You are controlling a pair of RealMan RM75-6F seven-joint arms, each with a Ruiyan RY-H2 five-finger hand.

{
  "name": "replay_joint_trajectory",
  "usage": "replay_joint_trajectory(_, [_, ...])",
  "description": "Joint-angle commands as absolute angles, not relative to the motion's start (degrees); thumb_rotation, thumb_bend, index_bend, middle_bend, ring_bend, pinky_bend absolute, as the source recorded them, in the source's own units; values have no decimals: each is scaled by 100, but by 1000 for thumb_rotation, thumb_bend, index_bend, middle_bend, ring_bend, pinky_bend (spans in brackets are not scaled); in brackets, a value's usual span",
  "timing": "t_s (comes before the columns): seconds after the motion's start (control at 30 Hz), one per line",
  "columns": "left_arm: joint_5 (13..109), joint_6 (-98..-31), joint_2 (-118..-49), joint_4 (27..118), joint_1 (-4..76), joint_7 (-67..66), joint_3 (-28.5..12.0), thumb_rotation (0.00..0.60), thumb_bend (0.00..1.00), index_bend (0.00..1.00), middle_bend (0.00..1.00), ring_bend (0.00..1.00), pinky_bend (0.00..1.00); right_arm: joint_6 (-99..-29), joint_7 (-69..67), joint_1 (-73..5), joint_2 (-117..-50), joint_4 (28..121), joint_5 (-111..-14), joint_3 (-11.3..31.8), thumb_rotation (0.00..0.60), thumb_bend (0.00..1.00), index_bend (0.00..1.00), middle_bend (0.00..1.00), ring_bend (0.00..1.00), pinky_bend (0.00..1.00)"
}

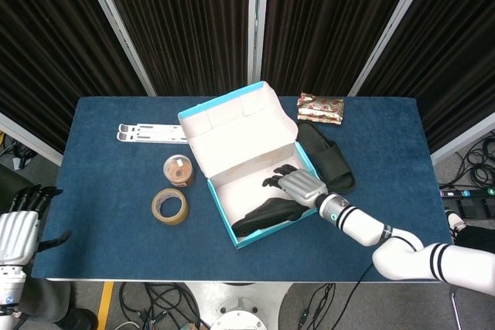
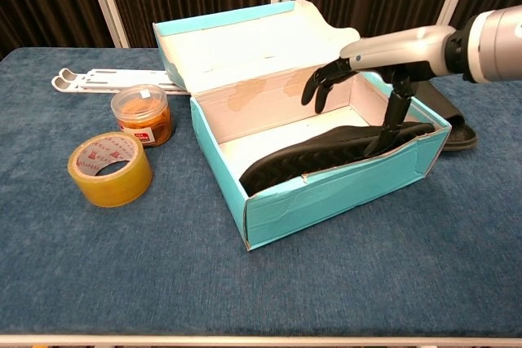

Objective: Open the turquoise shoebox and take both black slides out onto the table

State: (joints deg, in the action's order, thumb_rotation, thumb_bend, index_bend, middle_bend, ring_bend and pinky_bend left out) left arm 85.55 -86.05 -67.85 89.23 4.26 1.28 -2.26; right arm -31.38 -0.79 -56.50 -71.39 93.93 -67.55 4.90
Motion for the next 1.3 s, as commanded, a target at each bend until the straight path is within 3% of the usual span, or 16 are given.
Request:
replay_joint_trajectory(0.03, [8562,-8604,-6770,8927,428,133,-227,600,11,221,183,105,106,-3159,133,-5718,-7326,9252,-6650,461,600,0,218,227,77,83])
replay_joint_trajectory(0.2, [8558,-8584,-6774,8902,444,151,-239,600,11,221,183,105,106,-3192,590,-5861,-7683,9024,-6394,397,600,2,263,250,105,112])
replay_joint_trajectory(0.33, [8565,-8566,-6778,8891,465,151,-248,600,12,220,183,105,106,-3325,1084,-6011,-8061,8767,-6116,358,600,59,348,311,167,184])
replay_joint_trajectory(0.53, [8549,-8539,-6765,8884,482,159,-259,600,11,221,183,105,106,-3664,1617,-6141,-8576,8476,-5771,419,600,374,613,515,403,405])
replay_joint_trajectory(0.7, [8549,-8533,-6767,8871,489,181,-263,600,11,220,183,105,106,-3753,1623,-6202,-8766,8382,-5671,580,600,531,717,605,515,509])
replay_joint_trajectory(1.0, [8543,-8527,-6767,8863,481,208,-250,600,12,221,183,105,106,-3870,1397,-6122,-8851,8304,-6089,657,600,597,782,640,565,568])
replay_joint_trajectory(1.3, [8561,-8538,-6789,8843,482,231,-246,600,12,220,183,105,106,-4204,1562,-6013,-8936,8528,-5305,845,600,611,784,640,565,567])
